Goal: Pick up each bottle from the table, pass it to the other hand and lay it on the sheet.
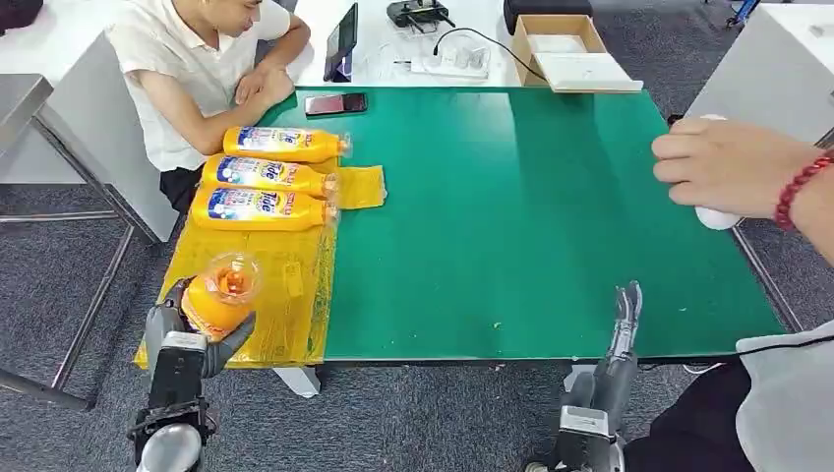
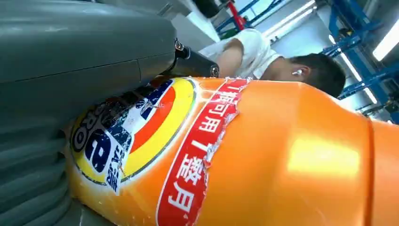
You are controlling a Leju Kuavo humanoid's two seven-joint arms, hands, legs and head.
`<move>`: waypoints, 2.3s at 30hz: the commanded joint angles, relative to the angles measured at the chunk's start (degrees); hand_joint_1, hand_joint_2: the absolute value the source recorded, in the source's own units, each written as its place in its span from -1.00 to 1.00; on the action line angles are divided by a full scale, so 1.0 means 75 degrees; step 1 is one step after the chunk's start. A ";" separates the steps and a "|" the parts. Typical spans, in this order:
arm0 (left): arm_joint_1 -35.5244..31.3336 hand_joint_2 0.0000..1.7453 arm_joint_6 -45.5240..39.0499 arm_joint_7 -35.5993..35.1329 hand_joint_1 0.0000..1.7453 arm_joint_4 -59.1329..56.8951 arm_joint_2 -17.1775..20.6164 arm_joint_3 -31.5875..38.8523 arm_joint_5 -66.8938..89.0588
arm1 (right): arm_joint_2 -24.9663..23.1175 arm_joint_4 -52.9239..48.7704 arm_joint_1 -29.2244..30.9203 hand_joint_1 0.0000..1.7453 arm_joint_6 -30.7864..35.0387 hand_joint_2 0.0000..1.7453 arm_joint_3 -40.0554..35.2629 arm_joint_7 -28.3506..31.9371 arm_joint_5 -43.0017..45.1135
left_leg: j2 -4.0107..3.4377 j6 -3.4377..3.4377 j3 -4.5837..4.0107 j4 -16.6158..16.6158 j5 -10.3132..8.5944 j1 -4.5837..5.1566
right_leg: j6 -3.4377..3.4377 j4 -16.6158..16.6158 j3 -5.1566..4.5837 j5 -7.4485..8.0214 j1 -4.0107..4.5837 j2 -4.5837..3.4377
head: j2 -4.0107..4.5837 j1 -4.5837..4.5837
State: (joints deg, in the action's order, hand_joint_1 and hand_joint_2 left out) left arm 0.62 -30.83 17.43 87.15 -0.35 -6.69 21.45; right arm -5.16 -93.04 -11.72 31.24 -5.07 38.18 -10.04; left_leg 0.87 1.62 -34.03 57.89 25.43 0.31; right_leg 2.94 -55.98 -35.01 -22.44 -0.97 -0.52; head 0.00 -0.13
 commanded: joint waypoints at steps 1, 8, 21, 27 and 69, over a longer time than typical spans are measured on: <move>-0.2919 1.00 0.0402 -0.0929 1.00 -0.4275 0.0176 -0.0754 0.2732 | -0.0562 0.0410 0.0497 -1.00 -0.0884 -1.00 0.0263 0.0242 0.0680 | 0.0043 -0.0019 0.0034 -0.0018 -0.0012 -0.0006 | -0.0020 0.0012 0.0050 -0.0007 0.0009 0.0054 | 0.0000 -0.0003; -0.4927 1.00 -0.0538 -0.1720 1.00 -0.8431 -0.0476 -0.1916 0.5922 | -0.0754 0.1235 0.0909 -1.00 -0.1057 -1.00 0.0103 0.0242 0.0971 | 0.0047 -0.0012 0.0022 -0.0015 -0.0044 -0.0007 | -0.0029 0.0014 0.0049 0.0018 0.0010 0.0067 | 0.0000 0.0006; -0.5502 1.00 0.1373 -0.3002 1.00 -0.9628 -0.0033 -0.2463 0.7113 | -0.1157 0.1286 0.0883 -1.00 -0.1676 -1.00 0.0028 0.0242 0.1324 | -0.0024 -0.0023 0.0040 -0.0010 -0.0023 -0.0011 | -0.0034 -0.0005 0.0043 0.0027 0.0012 -0.0011 | 0.0003 0.0003; -0.5483 1.00 0.2117 -0.3418 -0.70 -0.9582 -0.0364 -0.2114 0.6870 | -0.1151 0.1439 0.0953 -1.00 -0.1580 -1.00 0.0136 0.0242 0.1294 | -0.0017 -0.0039 0.0052 -0.0014 -0.0030 -0.0006 | -0.0047 -0.0006 0.0044 0.0041 0.0007 0.0004 | 0.0003 0.0000; -0.2675 1.00 0.1832 0.1990 -1.00 -0.2481 -0.1738 -0.1345 -0.1509 | -0.0339 -0.0336 0.0781 -1.00 0.0805 1.00 -0.1574 0.0242 0.0763 | 0.0033 -0.0026 -0.0019 0.0008 -0.0039 -0.0001 | -0.0024 -0.0024 -0.0003 0.0018 0.0004 0.0062 | 0.0000 0.0003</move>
State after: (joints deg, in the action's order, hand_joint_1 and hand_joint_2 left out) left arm -26.44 -22.07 32.59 51.18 -11.15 -8.85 23.88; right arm -11.28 -88.46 -5.95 32.63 -10.71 38.21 -4.09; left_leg 1.20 1.50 -34.18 57.89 25.06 0.34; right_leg 2.84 -56.10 -35.03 -22.25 -0.99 -0.04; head 0.00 -0.11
